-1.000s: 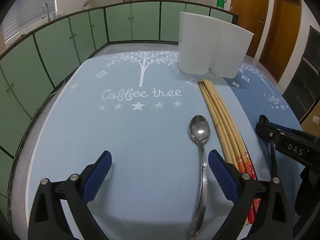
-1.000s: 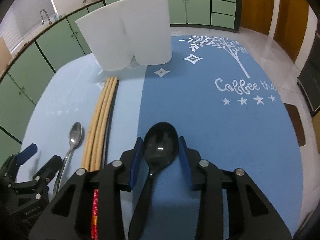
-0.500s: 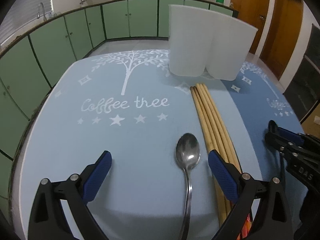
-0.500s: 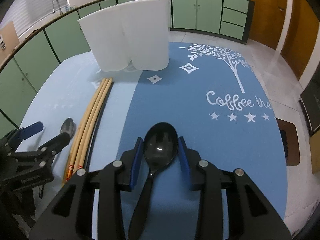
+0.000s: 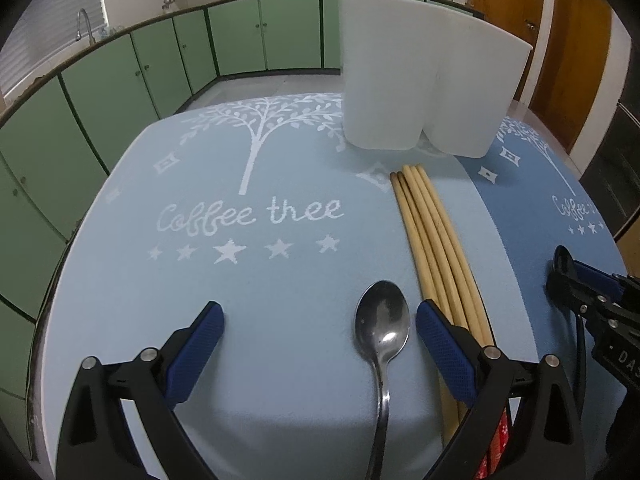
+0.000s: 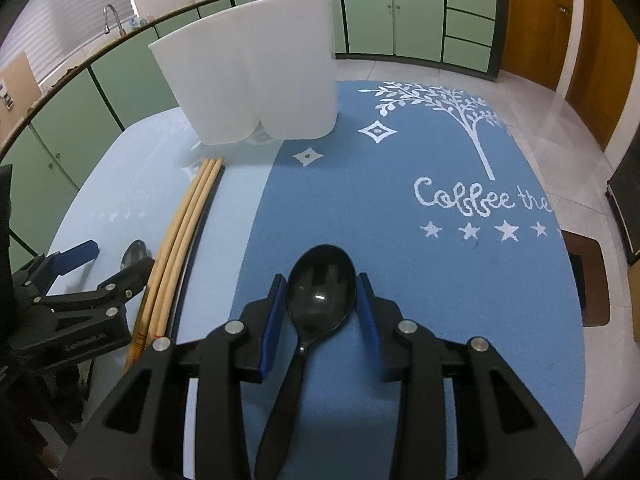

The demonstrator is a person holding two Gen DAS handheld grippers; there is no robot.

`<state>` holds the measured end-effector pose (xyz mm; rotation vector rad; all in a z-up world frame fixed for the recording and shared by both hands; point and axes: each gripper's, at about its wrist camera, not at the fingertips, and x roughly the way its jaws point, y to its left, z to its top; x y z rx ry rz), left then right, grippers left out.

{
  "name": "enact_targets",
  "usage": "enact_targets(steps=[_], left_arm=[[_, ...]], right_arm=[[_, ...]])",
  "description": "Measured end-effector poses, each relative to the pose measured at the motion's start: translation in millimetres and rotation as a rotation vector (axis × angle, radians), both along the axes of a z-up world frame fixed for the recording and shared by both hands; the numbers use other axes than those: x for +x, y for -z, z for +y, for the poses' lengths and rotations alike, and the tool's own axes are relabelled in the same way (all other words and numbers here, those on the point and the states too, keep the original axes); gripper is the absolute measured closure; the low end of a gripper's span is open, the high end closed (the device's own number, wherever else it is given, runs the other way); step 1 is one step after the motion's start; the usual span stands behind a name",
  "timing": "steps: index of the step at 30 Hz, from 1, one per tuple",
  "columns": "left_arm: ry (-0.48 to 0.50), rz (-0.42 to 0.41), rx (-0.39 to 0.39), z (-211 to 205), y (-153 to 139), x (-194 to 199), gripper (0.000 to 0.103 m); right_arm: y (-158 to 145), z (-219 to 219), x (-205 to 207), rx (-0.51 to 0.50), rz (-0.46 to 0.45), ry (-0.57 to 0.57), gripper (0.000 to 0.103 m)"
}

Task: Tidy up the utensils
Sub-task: 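Lift the black spoon with the right gripper while the left gripper grasps the silver spoon, then carry both spoons to the white holder and drop them in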

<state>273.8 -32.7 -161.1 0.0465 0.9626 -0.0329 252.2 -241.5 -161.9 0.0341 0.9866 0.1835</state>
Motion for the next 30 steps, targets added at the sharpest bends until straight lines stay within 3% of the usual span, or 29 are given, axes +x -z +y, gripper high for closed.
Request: enact_targets(steps=[4,7,12,17,21,30], left_arm=[[-0.009,-0.008,-0.019,3,-1,-2,0.014],[0.001,-0.015,-0.042,2,-4,-3,0.033],[0.027,0.0,-0.106,-2,-10,-5,0.075],[0.03,-0.017,-0.084,-7,-9,-9,0.075],[0.041,-0.06,-0.138,-3,-14,-19,0.076],[0.047,-0.334,-0.251,20,-45,-68,0.076]], right_arm=[[-1,-4,6,0.034,0.031,-0.004,0.068],[-4,-5,12,0.054,0.063,0.001,0.067],[-3,1,17,0.052,0.104,0.027,0.067],[-1,11,11,-0.005,0.096,0.036,0.07],[-9,7,-3,0.047,0.018,0.026,0.07],[-42,0,-40,0.138,-0.216,-0.018,0.07]])
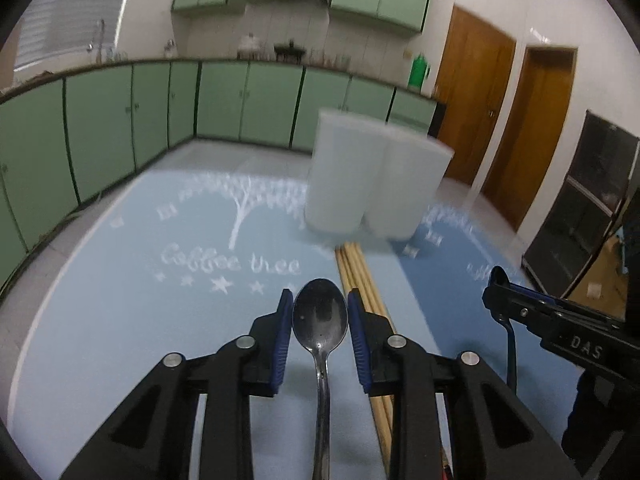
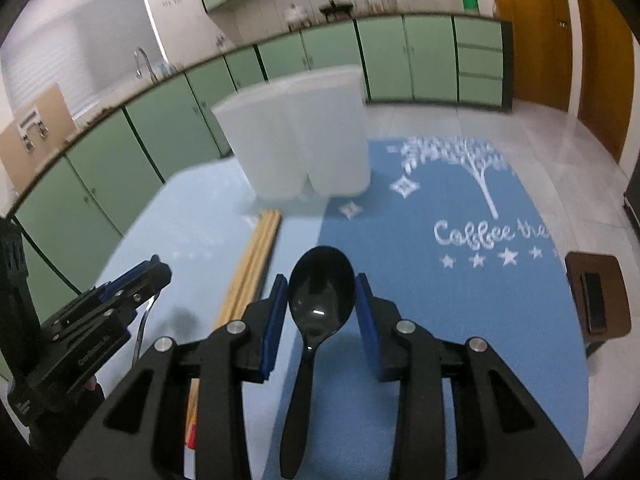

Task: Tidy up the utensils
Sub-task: 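Carry both spoons to the white holder and drop them in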

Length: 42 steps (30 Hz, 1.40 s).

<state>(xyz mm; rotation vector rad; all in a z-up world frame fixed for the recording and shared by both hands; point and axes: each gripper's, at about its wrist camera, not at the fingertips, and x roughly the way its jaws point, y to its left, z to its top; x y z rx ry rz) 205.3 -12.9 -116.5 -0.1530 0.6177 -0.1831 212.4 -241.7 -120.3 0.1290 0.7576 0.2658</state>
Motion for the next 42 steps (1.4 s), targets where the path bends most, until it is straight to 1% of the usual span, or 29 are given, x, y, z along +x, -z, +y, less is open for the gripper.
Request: enact_targets(steps=[3,6,11,16,20,24,26,28,33,35,37,40,42], left_arm=[[-0.009,-0.045,-0.004,2,-8,-5,0.076],[-0.018,-0.064,-0.015,4,-11,-2,0.076],[-0.017,-0.103,-0.018,4,-21,3,0.076],[-0.014,-0.16,-0.042,9,-38,8,0.076],[-0.004,-0.217,-0.067,12,-53,14,0.076],[-0.003,-0.252,-0.072,12,-64,22,0.076],[-0.001,-0.279,-0.085,14,-72,25,0.076],[0.003,-0.303,-0.103,15,-82,30,0.076],[0.017,-0.379,-0.145,14,-114,64,0.076],[0.025,-0.408,-0.16,12,-127,85,0.076],[0.034,-0.433,-0.161,8,-138,103,0.076],[0.037,-0.463,-0.16,2,-150,131,0.076],[0.035,-0.472,-0.155,-2,-151,147,0.076]], right_arm=[[-8,-1,0,-0.009,-0.026,-0.006,0.07],[-11,1,2,-0.023,-0.046,-0.003,0.07],[-20,-3,13,-0.002,-0.094,0.005,0.07],[-43,-12,27,0.044,-0.163,0.002,0.07],[-57,-13,36,0.059,-0.224,-0.009,0.07],[-68,-15,46,0.06,-0.278,-0.002,0.07],[-76,-20,57,0.098,-0.31,0.004,0.07],[-86,-24,68,0.115,-0.344,0.014,0.07],[-108,-28,106,0.126,-0.408,0.038,0.07],[-115,-29,123,0.127,-0.425,0.05,0.07],[-122,-29,142,0.127,-0.441,0.067,0.07],[-125,-29,166,0.109,-0.454,0.09,0.07],[-121,-29,178,0.088,-0.458,0.109,0.07]])
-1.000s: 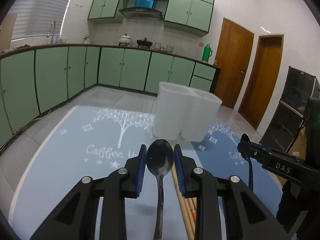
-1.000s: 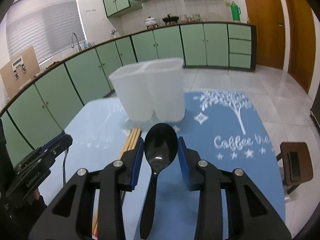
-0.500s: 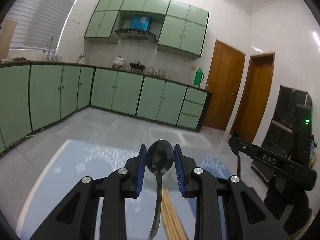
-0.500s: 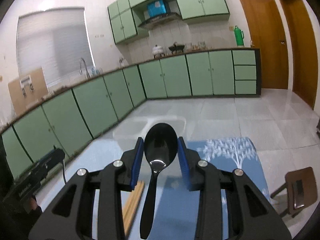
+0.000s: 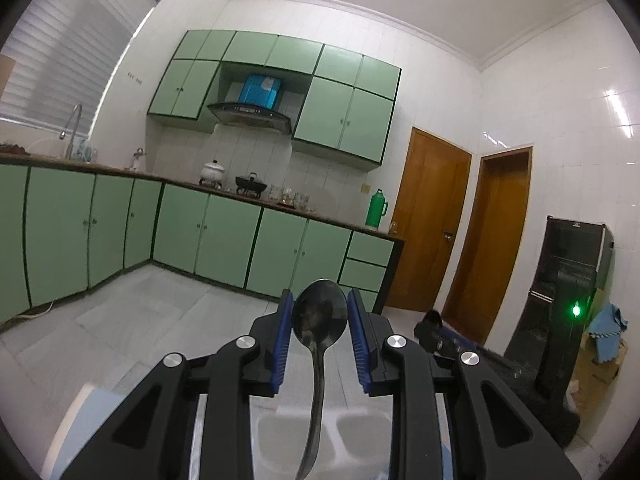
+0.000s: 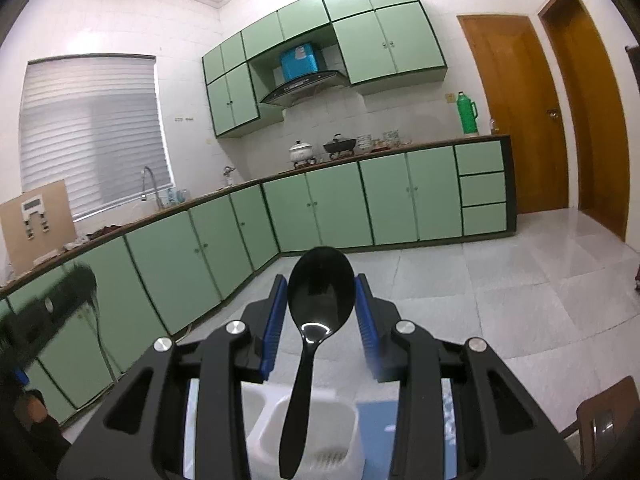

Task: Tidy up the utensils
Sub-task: 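Carry both spoons to the white holder and drop them in, then move both grippers back over the chopsticks on the mat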

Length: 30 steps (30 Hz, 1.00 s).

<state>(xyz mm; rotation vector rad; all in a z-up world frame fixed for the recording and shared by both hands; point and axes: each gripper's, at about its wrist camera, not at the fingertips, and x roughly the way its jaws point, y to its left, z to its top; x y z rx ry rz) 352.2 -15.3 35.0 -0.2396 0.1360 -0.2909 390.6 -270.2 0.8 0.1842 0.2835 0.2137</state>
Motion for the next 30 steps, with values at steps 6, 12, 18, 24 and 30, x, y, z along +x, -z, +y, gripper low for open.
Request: enact_targets(steps=[6,12,18,24,30], left_arm=[[-0.009,0.035,-0.003,-11,21,37,0.076],[0.003,0.109,0.001,-15,45,50,0.076],[0.002,0.143,0.004,-9,48,36,0.075],[-0.016,0.156,0.016,4,40,-9,0.058],[-0.017,0.277,0.061,11,60,-76,0.046]], right_arm=[[29,-2,32,-0.007,0.058,0.037,0.07],[48,8,36,0.002,0.115,-0.001,0.069],[46,-1,15,0.018,0.141,0.003,0.052],[40,-19,-35,0.023,0.179,0.053,0.031],[59,-15,-116,-0.013,0.264,0.025,0.014]])
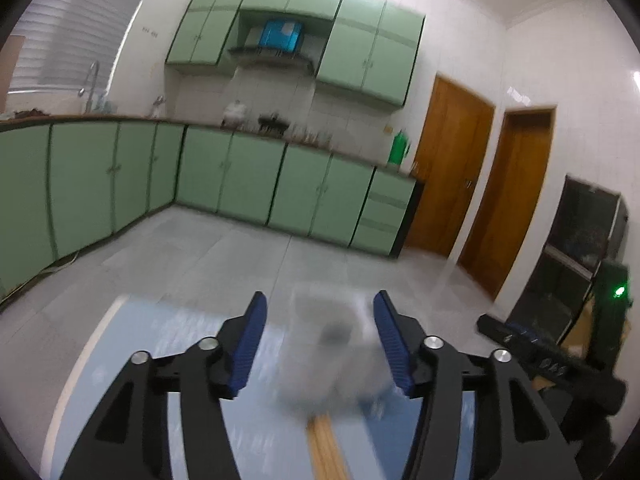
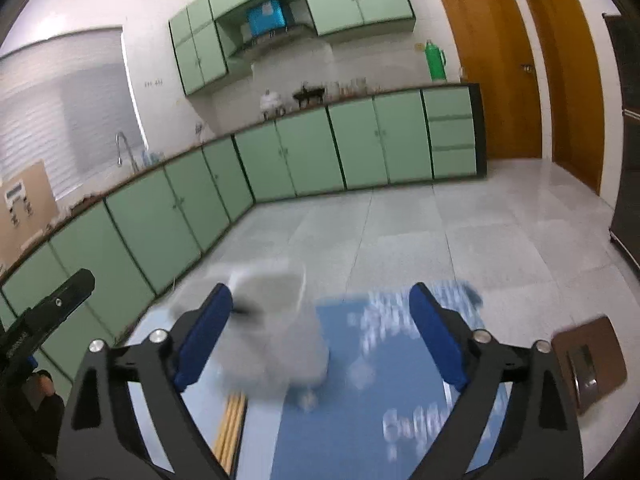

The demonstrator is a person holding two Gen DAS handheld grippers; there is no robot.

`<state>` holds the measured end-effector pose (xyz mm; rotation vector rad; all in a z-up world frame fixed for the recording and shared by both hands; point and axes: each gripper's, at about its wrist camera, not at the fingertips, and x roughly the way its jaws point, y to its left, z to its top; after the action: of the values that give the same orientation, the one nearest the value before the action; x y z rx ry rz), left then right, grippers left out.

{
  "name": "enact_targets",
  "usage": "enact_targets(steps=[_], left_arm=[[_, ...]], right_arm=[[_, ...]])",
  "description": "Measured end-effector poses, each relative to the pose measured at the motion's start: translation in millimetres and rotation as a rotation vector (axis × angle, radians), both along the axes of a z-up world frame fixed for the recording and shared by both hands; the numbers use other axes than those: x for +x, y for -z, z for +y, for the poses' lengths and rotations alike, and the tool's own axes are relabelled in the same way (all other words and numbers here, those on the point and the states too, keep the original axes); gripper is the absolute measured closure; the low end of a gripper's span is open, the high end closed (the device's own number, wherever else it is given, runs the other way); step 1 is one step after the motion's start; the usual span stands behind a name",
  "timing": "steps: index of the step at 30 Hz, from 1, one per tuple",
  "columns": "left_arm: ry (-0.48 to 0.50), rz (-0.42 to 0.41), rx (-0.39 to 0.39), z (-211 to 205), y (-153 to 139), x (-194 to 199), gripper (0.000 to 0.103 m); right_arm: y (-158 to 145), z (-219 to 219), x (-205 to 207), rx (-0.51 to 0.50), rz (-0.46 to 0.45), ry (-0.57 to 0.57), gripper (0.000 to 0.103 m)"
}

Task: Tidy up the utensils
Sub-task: 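Move both grippers back over the chopsticks on the mat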

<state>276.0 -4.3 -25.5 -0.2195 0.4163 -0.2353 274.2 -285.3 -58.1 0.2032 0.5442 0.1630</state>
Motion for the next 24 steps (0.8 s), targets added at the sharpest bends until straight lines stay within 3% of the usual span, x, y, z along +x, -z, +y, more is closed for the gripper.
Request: enact_targets(steps=[9,12,21,24], left_arm=[[-0.008,0.309,0.091,4,82,-74,0.045],[-0.009,0.355,0.139,1,98,-90,0.045],[-0.025,0.463,0.171,14,125,-111,0.045],[-0.026,0.463,0.177,16,130,-116,0.044]], right_arm=[[67,33,-94,-0.019,0.221,-0.058,0.013],[81,46,-112,-0.036,0.264,-0.075,0.013],[98,71,-149,-0.113,0.326,-0.117,0.013],[102,80,-153,-0.127,0.344,-0.137,0.013]])
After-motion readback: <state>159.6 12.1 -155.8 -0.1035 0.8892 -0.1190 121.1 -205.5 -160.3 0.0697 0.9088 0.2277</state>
